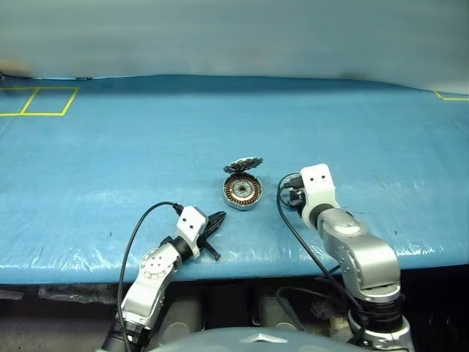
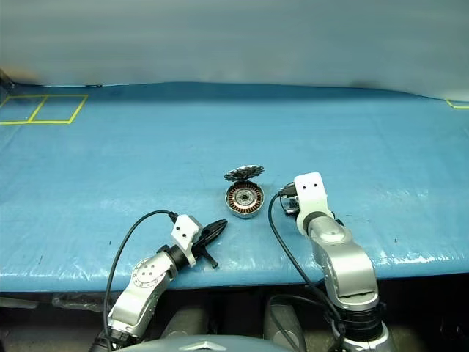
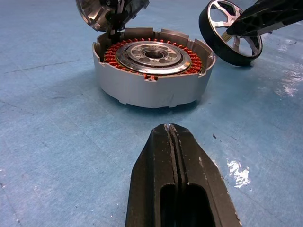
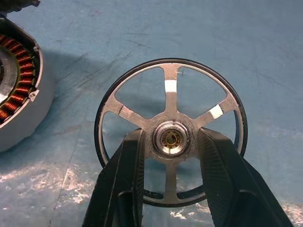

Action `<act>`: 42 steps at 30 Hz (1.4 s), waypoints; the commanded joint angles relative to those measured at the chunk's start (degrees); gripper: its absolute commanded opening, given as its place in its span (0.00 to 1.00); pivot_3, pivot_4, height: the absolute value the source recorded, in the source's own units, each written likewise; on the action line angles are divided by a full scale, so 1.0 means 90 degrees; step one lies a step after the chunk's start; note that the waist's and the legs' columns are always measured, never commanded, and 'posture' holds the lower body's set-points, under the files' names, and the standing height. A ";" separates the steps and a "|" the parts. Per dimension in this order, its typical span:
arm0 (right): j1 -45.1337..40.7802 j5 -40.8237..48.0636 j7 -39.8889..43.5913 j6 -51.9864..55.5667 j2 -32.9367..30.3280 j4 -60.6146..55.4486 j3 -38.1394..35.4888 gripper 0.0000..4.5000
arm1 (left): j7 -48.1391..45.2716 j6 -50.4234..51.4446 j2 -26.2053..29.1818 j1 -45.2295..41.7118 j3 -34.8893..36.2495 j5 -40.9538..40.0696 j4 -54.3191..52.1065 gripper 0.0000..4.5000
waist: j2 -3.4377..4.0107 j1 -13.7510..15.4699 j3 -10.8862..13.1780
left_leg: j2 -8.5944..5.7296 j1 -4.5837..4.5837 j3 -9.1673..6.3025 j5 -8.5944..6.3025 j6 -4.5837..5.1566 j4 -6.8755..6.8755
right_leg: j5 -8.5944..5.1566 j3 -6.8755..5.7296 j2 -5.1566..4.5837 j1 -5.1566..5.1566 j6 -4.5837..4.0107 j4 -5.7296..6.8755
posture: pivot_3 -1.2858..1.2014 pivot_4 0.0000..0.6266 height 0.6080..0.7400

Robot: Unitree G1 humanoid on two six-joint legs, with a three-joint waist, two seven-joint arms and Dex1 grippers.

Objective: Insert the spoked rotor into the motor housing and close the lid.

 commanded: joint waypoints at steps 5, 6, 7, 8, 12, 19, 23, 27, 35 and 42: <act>-0.0297 0.1274 0.1660 -0.0331 -0.0620 -0.0909 0.0145 0.30 | -0.0098 -0.0200 -0.0012 -0.0025 0.0033 -0.0099 -0.0200 0.00 | -0.0004 -0.0002 0.0005 | 0.0006 -0.0004 -0.0013 0.0000 0.0000 0.0000 | -0.0019 -0.0012 0.0013 0.0000 0.0027 0.0000 | 0.52 0.24 1.00; -0.0309 0.1268 0.1694 -0.0432 -0.0675 -0.0845 0.0231 0.30 | -0.0102 -0.0219 -0.0013 -0.0031 0.0034 -0.0091 -0.0198 0.00 | -0.0003 -0.0001 0.0005 | 0.0006 -0.0008 -0.0015 0.0000 0.0000 0.0000 | -0.0019 -0.0012 0.0025 -0.0001 0.0028 -0.0001 | 0.52 0.24 1.00; -0.0327 0.1229 0.1697 -0.0595 -0.0661 -0.0674 0.0389 0.30 | -0.0108 -0.0230 -0.0013 -0.0041 0.0038 -0.0085 -0.0190 0.00 | -0.0004 0.0000 0.0005 | 0.0004 -0.0013 -0.0015 0.0000 0.0000 0.0001 | -0.0019 -0.0011 0.0030 -0.0005 0.0028 -0.0001 | 0.52 0.24 1.00; -0.0351 0.1180 0.1682 -0.0766 -0.0613 -0.0487 0.0535 0.30 | -0.0118 -0.0248 -0.0006 -0.0048 0.0034 -0.0072 -0.0184 0.00 | -0.0004 0.0000 0.0005 | 0.0003 -0.0020 -0.0016 0.0000 0.0000 0.0003 | -0.0015 -0.0011 0.0029 -0.0008 0.0025 -0.0001 | 0.52 0.24 1.00; -0.0541 0.1019 0.1545 -0.1239 -0.0419 0.0032 0.0803 0.30 | -0.0138 -0.0287 0.0008 -0.0050 0.0026 -0.0069 -0.0186 0.00 | -0.0005 0.0002 0.0005 | -0.0002 -0.0032 -0.0014 -0.0001 0.0002 0.0016 | 0.0002 -0.0009 0.0027 -0.0012 0.0011 -0.0005 | 0.52 0.24 1.00; -0.0864 0.0880 0.1397 -0.1479 -0.0253 0.0439 0.0915 0.30 | -0.0187 -0.0424 -0.0006 0.0019 0.0000 -0.0073 -0.0220 0.00 | -0.0005 0.0005 0.0005 | 0.0000 -0.0036 -0.0018 -0.0001 0.0001 0.0016 | 0.0002 -0.0007 0.0016 -0.0015 0.0011 -0.0005 | 0.52 0.24 1.00; -0.1009 0.0935 0.1401 -0.1175 -0.0306 0.0289 0.0953 0.30 | -0.0164 -0.0441 -0.0027 0.0061 -0.0003 -0.0059 -0.0194 0.00 | -0.0005 -0.0002 0.0006 | -0.0001 -0.0035 -0.0018 0.0000 0.0000 0.0016 | 0.0002 -0.0007 0.0003 -0.0016 0.0010 -0.0003 | 0.52 0.24 1.00; -0.1143 0.1011 0.1403 -0.0913 -0.0306 0.0171 0.0951 0.30 | -0.0166 -0.0434 -0.0035 0.0071 -0.0019 -0.0043 -0.0151 0.00 | -0.0005 0.0007 0.0006 | -0.0001 -0.0036 -0.0021 0.0000 0.0000 0.0016 | 0.0002 -0.0009 0.0000 -0.0015 0.0009 -0.0002 | 0.52 0.24 1.00; -0.1289 0.0915 0.1391 -0.1065 -0.0273 0.0533 0.1067 0.30 | -0.0150 -0.0423 -0.0071 0.0041 -0.0051 -0.0016 -0.0098 0.00 | -0.0005 0.0006 0.0005 | -0.0006 -0.0037 -0.0022 0.0000 0.0000 0.0016 | 0.0002 -0.0011 -0.0006 -0.0014 0.0009 -0.0002 | 0.52 0.24 1.00; -0.1219 0.0854 0.1417 -0.1211 -0.0276 0.0831 0.1096 0.30 | -0.0110 -0.0400 -0.0064 0.0058 -0.0033 -0.0009 -0.0110 0.00 | -0.0005 0.0005 0.0005 | -0.0007 -0.0036 -0.0022 0.0000 0.0000 0.0017 | 0.0002 -0.0011 -0.0005 -0.0014 0.0009 -0.0001 | 0.52 0.24 1.00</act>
